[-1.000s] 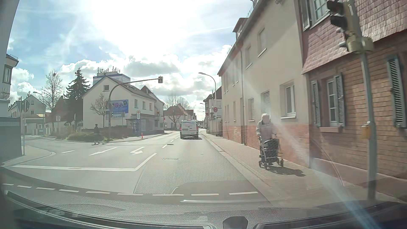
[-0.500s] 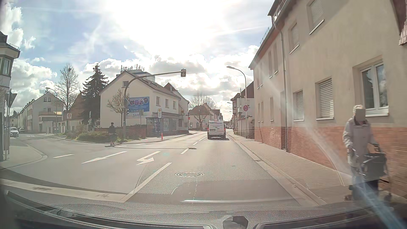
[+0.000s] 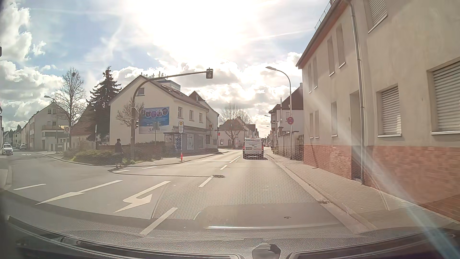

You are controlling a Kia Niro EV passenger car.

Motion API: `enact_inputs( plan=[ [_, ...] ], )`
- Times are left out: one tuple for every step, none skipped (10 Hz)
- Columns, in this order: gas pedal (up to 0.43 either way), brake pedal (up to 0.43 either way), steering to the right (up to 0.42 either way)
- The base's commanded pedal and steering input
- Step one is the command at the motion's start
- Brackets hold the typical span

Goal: Follow the waypoints while adhering to traffic rules and regulations

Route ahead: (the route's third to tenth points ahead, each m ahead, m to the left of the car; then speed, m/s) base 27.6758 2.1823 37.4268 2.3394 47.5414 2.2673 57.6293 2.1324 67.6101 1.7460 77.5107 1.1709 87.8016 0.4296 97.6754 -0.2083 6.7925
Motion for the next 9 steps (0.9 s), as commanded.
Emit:
enact_inputs(
  plan=[
    [0.150,0.000,0.017],
    [0.157,0.000,0.017],
    [0.169,0.000,0.016],
    [0.169,0.000,0.015],
    [0.189,0.000,0.012],
    [0.197,0.000,0.008],
    [0.197,0.000,0.006],
    [0.197,0.000,0.006],
    [0.197,0.000,0.006]
  ],
)
